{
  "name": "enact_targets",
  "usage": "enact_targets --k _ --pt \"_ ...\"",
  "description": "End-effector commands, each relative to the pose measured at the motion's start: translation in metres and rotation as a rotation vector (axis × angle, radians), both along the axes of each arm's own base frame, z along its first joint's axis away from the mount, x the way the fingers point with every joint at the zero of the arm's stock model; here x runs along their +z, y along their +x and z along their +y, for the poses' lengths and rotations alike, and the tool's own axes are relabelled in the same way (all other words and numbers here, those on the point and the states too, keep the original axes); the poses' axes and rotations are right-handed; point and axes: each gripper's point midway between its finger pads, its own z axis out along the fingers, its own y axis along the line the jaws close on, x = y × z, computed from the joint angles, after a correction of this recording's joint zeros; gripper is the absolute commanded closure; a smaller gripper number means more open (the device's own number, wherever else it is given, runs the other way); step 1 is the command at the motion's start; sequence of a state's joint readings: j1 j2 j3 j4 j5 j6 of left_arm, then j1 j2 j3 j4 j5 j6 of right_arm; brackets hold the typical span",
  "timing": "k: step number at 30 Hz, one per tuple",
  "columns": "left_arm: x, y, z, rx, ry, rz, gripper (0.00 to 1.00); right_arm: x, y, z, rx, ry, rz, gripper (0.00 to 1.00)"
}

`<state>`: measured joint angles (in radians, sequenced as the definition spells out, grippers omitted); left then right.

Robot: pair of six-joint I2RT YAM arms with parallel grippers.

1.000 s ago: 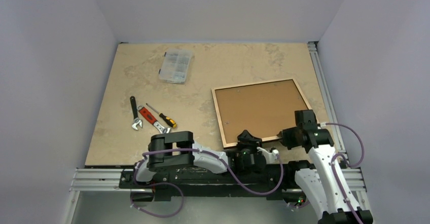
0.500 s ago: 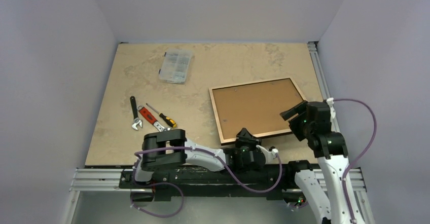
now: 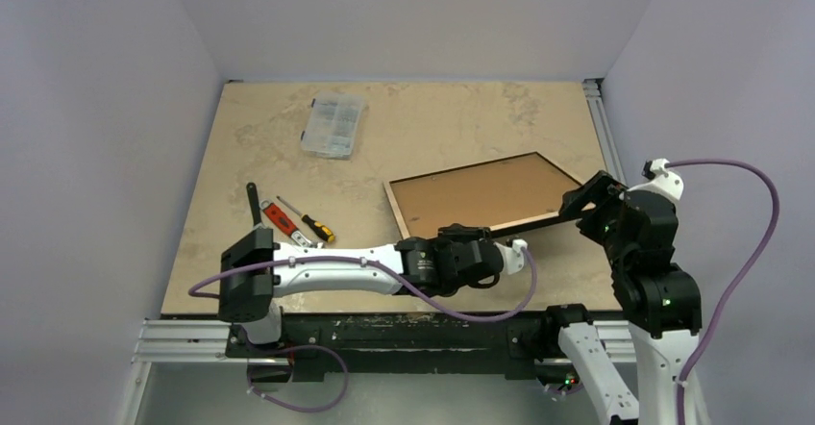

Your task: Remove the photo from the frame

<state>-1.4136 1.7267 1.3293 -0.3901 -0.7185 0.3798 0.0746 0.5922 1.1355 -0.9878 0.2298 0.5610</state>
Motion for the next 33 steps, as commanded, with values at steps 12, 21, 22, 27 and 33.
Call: enact_targets --k 12,21,22,27,33 --pt "0.116 -0.005 0.015 -0.051 -0.209 0.311 1.00 0.031 -0.028 -0.021 -0.048 -0.109 -0.079 0.28" --pt "0.155 0.017 0.021 -0.098 -0.269 0.473 1.00 0.040 -0.041 -0.030 -0.089 -0.129 -0.110 0.29" --pt "0.159 0.021 0.023 -0.085 -0.268 0.499 1.00 0.040 -0.042 -0.030 -0.089 -0.128 -0.110 0.30" --pt "0.160 0.030 0.022 -0.096 -0.275 0.626 1.00 0.037 -0.041 -0.026 -0.074 -0.115 -0.102 0.30" --pt "0.138 0.049 0.024 -0.068 -0.303 0.752 1.00 0.038 -0.041 -0.025 -0.063 -0.115 -0.095 0.30"
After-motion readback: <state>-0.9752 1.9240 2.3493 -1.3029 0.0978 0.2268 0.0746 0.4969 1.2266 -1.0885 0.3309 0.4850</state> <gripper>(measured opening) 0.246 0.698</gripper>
